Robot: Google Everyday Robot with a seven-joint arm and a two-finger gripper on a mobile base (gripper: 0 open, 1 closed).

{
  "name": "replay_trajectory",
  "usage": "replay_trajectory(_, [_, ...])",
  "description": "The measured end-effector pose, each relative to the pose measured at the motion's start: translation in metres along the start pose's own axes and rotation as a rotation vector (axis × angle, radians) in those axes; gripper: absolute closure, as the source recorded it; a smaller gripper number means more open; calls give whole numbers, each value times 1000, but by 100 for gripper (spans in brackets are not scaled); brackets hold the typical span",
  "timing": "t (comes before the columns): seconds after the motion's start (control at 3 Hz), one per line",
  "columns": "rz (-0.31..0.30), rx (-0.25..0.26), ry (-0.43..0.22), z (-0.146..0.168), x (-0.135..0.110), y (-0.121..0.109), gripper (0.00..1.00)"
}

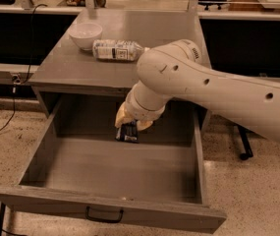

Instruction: Place rxbar blueberry into top drawer

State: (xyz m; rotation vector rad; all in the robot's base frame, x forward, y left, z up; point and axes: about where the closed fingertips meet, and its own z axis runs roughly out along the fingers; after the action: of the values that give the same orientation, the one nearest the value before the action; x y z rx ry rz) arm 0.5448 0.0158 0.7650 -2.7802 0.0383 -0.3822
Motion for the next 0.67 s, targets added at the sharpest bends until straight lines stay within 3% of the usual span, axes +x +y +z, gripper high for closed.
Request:
replay_trajectory(0.33, [1,2,-3,34,-3,12,100])
replay_trajectory(0.67, [-21,0,42,81,-11,26,100])
